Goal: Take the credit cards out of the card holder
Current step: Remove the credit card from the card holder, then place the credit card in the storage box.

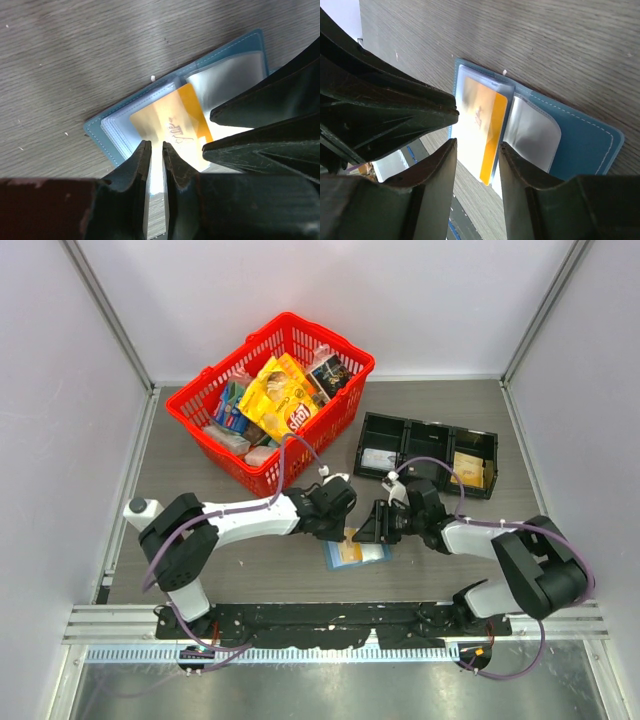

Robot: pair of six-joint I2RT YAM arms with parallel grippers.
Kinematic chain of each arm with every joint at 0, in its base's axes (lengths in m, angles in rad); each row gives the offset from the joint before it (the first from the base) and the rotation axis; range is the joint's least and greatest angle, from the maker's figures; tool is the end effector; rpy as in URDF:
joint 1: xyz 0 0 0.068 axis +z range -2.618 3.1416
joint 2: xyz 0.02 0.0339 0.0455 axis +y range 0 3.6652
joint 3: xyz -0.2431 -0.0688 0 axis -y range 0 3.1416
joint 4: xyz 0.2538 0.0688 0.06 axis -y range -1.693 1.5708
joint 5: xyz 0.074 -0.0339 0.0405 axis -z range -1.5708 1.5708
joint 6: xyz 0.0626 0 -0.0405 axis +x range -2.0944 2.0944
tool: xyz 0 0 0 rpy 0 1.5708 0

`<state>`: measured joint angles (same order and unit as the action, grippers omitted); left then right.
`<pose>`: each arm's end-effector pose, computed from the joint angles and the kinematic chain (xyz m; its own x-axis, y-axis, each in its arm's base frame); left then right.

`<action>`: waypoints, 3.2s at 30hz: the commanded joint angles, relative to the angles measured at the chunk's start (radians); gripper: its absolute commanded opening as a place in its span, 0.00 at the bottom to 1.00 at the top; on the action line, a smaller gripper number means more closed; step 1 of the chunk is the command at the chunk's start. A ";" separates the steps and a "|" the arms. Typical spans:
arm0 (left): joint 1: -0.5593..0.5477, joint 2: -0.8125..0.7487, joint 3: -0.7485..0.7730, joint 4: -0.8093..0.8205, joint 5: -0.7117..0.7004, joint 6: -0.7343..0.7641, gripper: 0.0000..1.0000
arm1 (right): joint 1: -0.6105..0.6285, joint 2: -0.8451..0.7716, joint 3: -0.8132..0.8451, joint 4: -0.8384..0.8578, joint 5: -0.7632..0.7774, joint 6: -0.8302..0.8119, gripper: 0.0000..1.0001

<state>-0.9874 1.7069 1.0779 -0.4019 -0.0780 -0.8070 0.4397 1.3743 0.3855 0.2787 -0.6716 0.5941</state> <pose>0.2044 -0.3008 0.1365 -0.9118 0.0744 -0.4038 0.2190 0.9200 -0.3250 0.2146 0.1440 0.0927 -0.9143 0.0541 -0.4013 -0.2997 0.5759 0.7606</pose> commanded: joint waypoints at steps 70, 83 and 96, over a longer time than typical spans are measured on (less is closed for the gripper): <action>0.069 -0.148 0.114 -0.069 -0.060 0.123 0.48 | -0.243 -0.504 0.027 -0.225 0.196 0.205 0.01; 0.245 -0.535 0.277 -0.284 -0.331 0.321 1.00 | -0.354 -0.595 0.102 -0.148 0.645 0.345 0.01; 0.259 -1.038 -0.112 0.079 -0.877 0.561 1.00 | -0.386 -0.413 0.044 0.109 1.268 0.472 0.01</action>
<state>-0.7307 0.7692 1.1023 -0.5339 -0.7502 -0.3485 0.0635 0.8833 0.4370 0.2569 0.3542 1.0172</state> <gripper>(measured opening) 0.995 0.026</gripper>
